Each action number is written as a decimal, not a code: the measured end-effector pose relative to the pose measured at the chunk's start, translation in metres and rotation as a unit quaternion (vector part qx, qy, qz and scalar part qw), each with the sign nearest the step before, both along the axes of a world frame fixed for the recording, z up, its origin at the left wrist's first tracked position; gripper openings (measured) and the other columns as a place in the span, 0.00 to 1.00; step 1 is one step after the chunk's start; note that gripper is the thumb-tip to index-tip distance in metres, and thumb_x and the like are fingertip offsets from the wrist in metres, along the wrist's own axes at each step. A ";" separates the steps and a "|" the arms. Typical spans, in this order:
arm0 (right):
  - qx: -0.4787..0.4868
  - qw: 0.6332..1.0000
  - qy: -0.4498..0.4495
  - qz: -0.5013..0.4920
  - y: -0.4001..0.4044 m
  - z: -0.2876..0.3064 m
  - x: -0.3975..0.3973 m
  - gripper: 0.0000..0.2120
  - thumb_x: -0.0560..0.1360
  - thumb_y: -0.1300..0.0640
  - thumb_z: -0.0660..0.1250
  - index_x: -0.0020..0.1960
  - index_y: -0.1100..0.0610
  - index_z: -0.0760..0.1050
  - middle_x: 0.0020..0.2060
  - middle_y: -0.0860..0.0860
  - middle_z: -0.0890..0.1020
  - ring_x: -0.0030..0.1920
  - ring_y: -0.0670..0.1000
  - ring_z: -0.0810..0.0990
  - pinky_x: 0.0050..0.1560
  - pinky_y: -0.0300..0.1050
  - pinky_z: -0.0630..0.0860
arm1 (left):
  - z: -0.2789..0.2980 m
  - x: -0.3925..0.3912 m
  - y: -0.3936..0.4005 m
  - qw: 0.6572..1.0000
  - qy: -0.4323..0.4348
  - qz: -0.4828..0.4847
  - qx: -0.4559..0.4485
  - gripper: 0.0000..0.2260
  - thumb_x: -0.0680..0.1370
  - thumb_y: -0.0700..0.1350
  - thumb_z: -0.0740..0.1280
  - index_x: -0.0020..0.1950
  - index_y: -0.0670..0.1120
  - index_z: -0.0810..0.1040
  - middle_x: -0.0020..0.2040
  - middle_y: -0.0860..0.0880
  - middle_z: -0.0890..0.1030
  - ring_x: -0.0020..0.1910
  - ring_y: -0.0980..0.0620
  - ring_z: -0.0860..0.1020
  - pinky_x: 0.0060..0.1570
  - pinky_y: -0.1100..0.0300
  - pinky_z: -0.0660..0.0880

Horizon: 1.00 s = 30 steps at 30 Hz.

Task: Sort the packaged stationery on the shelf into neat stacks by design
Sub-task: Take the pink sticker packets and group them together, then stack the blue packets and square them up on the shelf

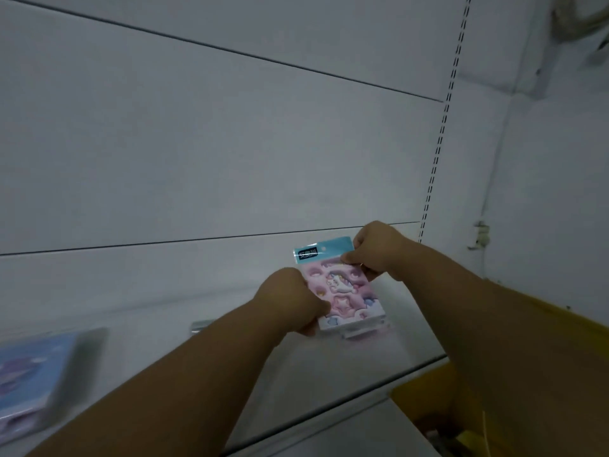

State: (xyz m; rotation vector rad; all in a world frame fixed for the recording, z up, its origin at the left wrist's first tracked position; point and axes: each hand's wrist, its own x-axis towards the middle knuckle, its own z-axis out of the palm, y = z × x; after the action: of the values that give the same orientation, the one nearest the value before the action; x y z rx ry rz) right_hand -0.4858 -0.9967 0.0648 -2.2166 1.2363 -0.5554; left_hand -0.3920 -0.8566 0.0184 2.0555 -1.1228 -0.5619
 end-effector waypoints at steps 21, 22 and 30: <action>-0.289 0.934 -0.017 0.211 0.065 0.000 0.049 0.19 0.75 0.48 0.67 0.62 0.55 0.74 0.56 0.53 0.78 0.54 0.52 0.77 0.52 0.44 0.72 | 0.003 0.027 0.060 0.944 -0.290 0.158 0.004 0.20 0.75 0.58 0.69 0.63 0.50 0.75 0.55 0.52 0.80 0.51 0.53 0.77 0.52 0.60 0.75; -0.298 0.927 -0.025 0.226 0.083 0.003 0.057 0.18 0.75 0.48 0.67 0.62 0.54 0.74 0.56 0.52 0.78 0.54 0.52 0.77 0.53 0.45 0.73 | 0.004 0.037 0.079 0.938 -0.302 0.169 0.011 0.20 0.75 0.58 0.69 0.64 0.51 0.75 0.55 0.52 0.79 0.51 0.53 0.77 0.52 0.60 0.75; -0.330 0.890 -0.057 0.309 0.236 0.008 0.131 0.17 0.77 0.47 0.64 0.63 0.53 0.72 0.57 0.51 0.76 0.54 0.53 0.76 0.55 0.49 0.76 | -0.003 0.119 0.231 0.905 -0.335 0.259 0.034 0.20 0.75 0.58 0.67 0.64 0.51 0.76 0.57 0.50 0.78 0.54 0.50 0.77 0.55 0.56 0.76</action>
State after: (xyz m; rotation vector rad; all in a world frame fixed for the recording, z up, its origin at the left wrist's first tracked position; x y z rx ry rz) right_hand -0.3545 -0.7608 0.0733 -2.8802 0.2157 -0.9033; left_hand -0.2726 -0.6257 0.0150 2.5584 -0.8352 0.4113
